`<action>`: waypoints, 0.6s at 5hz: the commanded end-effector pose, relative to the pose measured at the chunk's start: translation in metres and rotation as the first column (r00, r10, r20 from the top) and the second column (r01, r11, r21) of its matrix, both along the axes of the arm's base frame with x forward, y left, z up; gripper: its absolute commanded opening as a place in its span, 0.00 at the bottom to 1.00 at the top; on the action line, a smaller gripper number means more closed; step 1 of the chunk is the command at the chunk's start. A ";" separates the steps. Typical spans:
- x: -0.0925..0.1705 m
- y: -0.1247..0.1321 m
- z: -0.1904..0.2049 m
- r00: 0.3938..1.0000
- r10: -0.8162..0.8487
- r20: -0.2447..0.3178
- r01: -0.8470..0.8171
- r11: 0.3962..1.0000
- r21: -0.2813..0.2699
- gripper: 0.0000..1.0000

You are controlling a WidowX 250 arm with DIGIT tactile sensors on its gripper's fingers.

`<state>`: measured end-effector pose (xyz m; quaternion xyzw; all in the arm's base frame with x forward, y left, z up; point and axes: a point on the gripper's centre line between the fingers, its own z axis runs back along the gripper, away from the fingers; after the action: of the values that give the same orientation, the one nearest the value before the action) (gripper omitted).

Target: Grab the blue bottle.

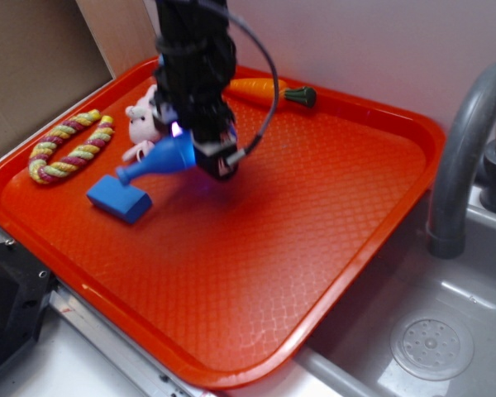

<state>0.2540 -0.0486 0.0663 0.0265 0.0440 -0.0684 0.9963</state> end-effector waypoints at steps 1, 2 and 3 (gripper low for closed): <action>0.002 0.008 0.091 0.986 -0.068 0.152 0.081 0.994 -0.078 0.00; -0.006 0.007 0.127 0.975 -0.071 0.210 0.097 0.988 -0.117 0.00; -0.009 0.009 0.142 0.970 -0.026 0.242 0.065 0.986 -0.154 0.00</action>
<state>0.2435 -0.0525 0.1917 -0.0445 -0.0483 -0.1021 0.9926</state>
